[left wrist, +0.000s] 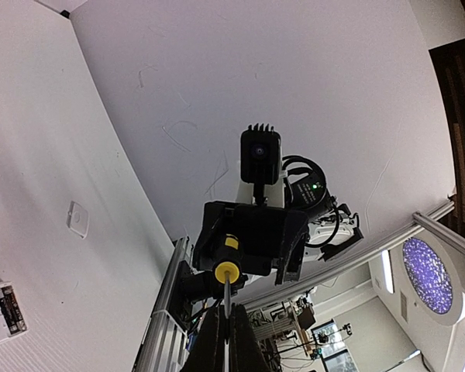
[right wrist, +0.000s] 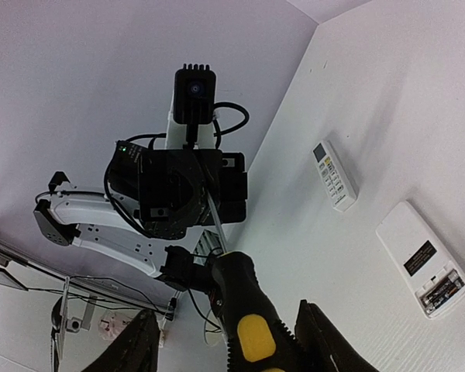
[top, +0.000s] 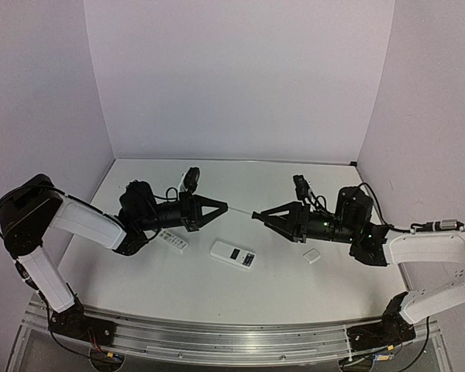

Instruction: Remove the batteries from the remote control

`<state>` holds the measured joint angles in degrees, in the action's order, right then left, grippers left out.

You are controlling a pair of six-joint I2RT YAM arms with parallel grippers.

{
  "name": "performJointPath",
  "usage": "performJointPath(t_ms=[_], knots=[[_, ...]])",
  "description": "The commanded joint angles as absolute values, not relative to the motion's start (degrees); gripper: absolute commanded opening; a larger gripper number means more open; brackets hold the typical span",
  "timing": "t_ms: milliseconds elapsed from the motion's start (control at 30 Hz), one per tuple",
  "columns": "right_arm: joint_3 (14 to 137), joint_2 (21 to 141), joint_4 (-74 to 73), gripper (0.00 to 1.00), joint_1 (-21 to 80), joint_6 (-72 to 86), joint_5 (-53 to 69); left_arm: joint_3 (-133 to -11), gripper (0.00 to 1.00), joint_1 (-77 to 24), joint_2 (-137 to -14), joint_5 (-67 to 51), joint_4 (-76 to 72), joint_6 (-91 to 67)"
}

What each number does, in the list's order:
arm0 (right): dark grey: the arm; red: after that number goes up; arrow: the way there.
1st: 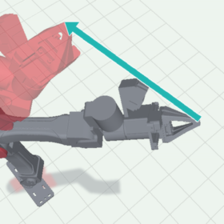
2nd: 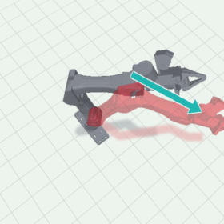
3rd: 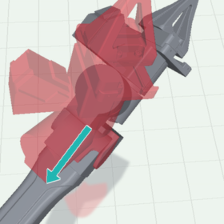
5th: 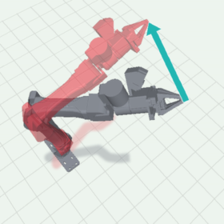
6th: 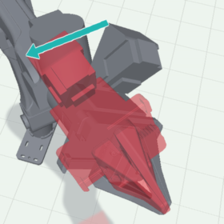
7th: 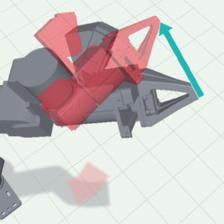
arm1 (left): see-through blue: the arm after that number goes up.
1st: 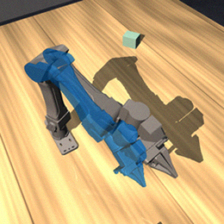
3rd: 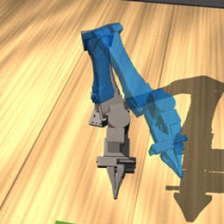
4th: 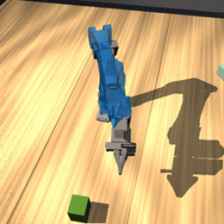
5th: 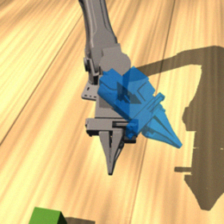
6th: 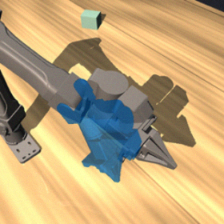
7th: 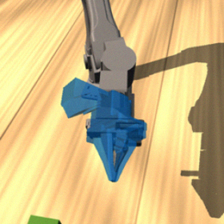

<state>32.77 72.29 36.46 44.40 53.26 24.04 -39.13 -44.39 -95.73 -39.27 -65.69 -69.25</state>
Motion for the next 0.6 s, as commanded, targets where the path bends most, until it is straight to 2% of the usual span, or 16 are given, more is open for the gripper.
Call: performJointPath(t_ms=[0, 67, 133, 233, 333, 367, 400, 433, 533, 567], knots=[[33.56, 70.98, 40.78, 0.50, 44.58, 54.17, 25.33, -40.41, 0.00, -44.64, -96.81, -39.03, -69.82, -70.35], [33.41, 70.68, 41.07, 0.41, 44.60, 53.94, 25.22, -40.26, 0.00, -44.65, -97.23, -39.20, -70.40, -70.67], [33.22, 70.39, 41.36, 0.27, 44.63, 53.59, 24.80, -40.36, 0.00, -44.63, -97.44, -39.42, -70.27, -70.56], [32.91, 69.91, 41.44, 0.17, 44.63, 53.23, 23.78, -40.54, 0.00, -44.64, -97.53, -40.03, -69.82, -70.02], [32.47, 69.52, 41.40, 0.01, 44.56, 52.69, 22.62, -40.86, 0.00, -44.65, -97.02, -40.78, -66.98, -68.04], [32.16, 69.29, 41.36, 0.00, 44.58, 52.57, 21.79, -40.91, 0.00, -44.63, -96.72, -40.93, -65.90, -67.16], [31.96, 69.11, 41.21, 0.00, 44.57, 52.12, 21.57, -41.05, 0.05, -44.64, -96.21, -41.13, -63.90, -66.04], [31.76, 68.93, 41.03, 0.00, 44.57, 51.67, 21.35, -41.19, 0.14, -44.65, -95.60, -41.25, -61.66, -64.81], [31.39, 67.90, 38.35, 0.00, 44.56, 51.00, 20.51, -41.34, 0.78, -44.65, -92.21, -39.24, -49.98, -58.76], [31.44, 67.15, 36.38, 0.00, 44.56, 50.98, 19.71, -41.53, 0.93, -44.65, -90.61, -37.37, -44.17, -56.68]])
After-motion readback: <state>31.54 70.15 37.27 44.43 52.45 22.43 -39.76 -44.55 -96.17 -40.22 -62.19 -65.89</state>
